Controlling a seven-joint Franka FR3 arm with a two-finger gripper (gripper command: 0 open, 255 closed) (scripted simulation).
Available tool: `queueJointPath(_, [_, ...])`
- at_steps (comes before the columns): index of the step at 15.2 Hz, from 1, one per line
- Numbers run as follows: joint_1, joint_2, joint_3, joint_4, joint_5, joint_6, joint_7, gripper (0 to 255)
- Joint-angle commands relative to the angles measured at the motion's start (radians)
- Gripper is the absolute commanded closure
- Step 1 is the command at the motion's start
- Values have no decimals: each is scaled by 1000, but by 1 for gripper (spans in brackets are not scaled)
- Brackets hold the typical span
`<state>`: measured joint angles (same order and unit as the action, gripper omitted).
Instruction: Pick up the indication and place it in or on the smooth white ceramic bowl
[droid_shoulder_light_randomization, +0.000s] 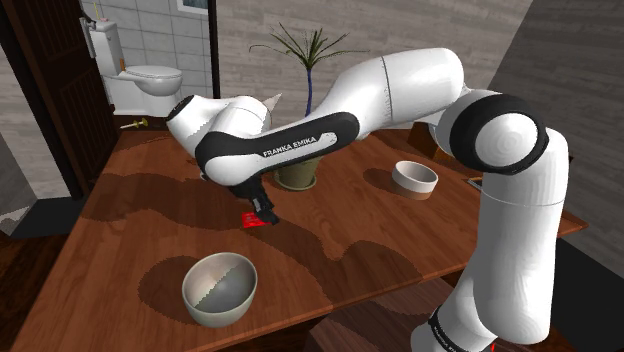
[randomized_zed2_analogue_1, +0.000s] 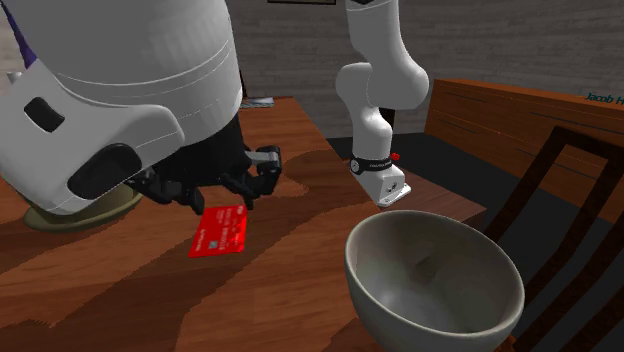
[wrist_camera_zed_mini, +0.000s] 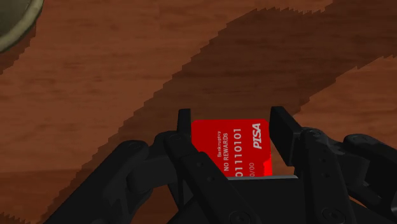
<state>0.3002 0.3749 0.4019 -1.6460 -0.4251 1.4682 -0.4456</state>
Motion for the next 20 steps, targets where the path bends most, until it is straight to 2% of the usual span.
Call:
queueJointPath(1, [1,-7,1,15,2,-21,-8,255])
queueJointPath(18, [17,-39,7,189,6,-213,-72,255])
queueJointPath(20, [44,-41,23,191,23,-230,-30,255])
